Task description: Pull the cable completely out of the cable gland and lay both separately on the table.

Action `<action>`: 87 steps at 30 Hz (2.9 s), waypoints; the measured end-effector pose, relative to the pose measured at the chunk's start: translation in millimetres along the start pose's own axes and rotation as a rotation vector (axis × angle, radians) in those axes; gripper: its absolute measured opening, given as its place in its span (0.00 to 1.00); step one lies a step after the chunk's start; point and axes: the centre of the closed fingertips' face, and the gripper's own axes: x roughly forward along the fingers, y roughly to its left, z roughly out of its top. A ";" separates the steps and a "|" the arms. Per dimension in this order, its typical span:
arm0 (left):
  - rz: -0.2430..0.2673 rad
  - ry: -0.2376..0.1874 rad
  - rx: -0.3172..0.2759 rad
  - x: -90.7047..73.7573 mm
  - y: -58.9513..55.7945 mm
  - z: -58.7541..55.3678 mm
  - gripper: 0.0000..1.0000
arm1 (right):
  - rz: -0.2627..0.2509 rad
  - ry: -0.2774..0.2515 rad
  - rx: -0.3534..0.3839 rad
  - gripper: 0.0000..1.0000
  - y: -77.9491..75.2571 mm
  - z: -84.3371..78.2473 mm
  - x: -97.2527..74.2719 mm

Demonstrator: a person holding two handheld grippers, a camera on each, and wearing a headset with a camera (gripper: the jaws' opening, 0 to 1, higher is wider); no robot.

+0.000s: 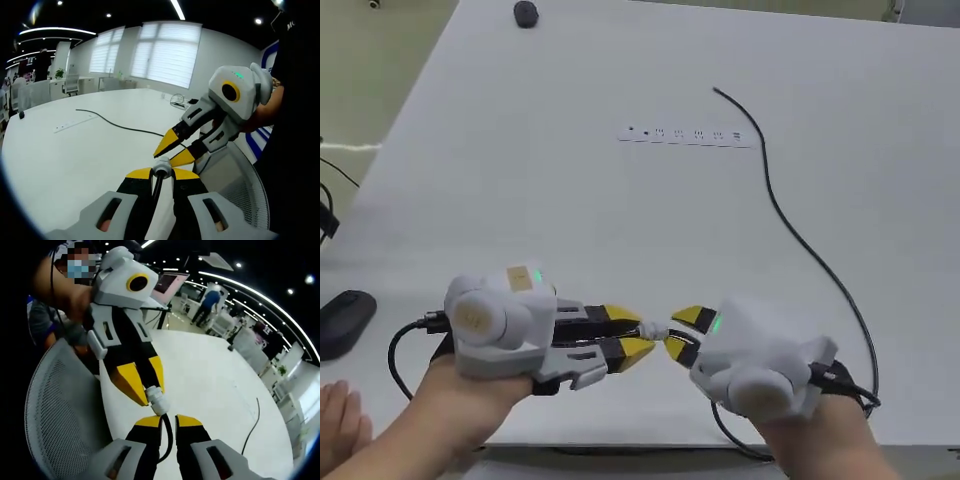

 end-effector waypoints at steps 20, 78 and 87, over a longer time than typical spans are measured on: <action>0.006 -0.005 0.007 3.7 0.6 3.9 0.15 | -0.013 -0.002 0.203 0.00 -7.1 -21.2 -0.5; -0.014 -0.032 0.007 2.3 -10.0 9.3 0.15 | 0.025 -0.069 1.055 0.08 2.0 -93.9 -3.0; -0.011 -0.034 -0.002 0.9 -6.1 9.3 0.15 | -0.002 -0.073 0.594 0.16 -14.6 -44.2 -22.0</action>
